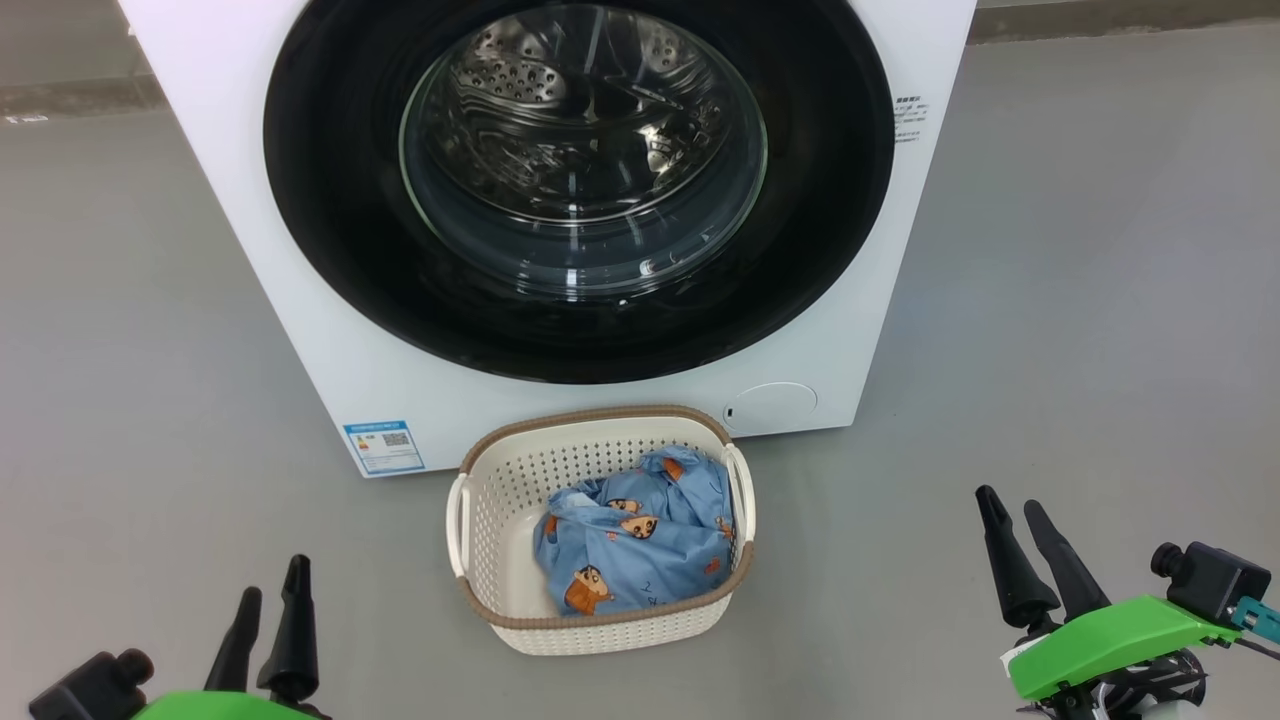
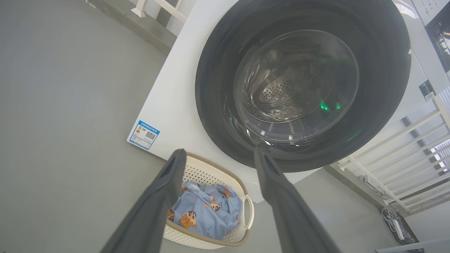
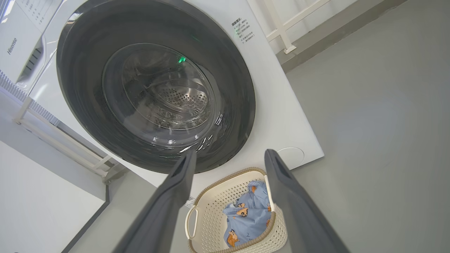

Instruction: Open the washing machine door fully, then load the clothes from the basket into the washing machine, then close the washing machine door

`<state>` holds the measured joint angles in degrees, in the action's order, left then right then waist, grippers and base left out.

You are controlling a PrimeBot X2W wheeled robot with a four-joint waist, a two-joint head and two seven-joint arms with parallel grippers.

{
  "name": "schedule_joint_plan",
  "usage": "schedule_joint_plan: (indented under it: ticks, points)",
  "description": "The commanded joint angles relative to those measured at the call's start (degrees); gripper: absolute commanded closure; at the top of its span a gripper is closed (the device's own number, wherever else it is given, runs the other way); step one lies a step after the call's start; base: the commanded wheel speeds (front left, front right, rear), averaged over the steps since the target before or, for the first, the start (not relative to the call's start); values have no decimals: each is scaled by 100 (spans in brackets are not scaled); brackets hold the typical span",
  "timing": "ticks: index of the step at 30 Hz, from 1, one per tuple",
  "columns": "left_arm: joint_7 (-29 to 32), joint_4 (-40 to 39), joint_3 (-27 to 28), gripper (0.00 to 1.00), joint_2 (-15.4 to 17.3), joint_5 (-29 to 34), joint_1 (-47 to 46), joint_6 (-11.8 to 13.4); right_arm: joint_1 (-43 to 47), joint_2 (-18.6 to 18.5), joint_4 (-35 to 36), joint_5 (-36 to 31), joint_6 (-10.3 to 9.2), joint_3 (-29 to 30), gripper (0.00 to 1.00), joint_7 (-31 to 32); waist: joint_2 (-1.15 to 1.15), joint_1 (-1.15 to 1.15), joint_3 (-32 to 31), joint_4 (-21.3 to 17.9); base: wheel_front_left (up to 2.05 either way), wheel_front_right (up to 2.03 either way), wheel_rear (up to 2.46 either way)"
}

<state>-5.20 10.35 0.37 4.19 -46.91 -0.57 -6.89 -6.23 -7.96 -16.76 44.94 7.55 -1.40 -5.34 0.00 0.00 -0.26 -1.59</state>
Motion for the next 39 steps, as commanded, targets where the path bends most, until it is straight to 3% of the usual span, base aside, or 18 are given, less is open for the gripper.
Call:
schedule_joint_plan:
  ticks: [1, 16, 39]
  points:
    - [-99, -205, 116, 0, 129, 227, -161, -38, -287, -112, 132, -226, -4, -122, 0, -91, 0, 0, -6, -3, 0, 0, 0]
    - [-353, -313, 170, 0, 139, 1415, -102, -44, -390, -189, 86, -1490, -5, -231, 0, -342, 0, 0, -54, 17, 0, 0, 0]
    - [-724, -394, 320, 0, 120, 2890, -98, -53, -568, -294, 30, -2888, -6, -288, 0, -711, 0, 0, -54, 64, 0, 0, 0]
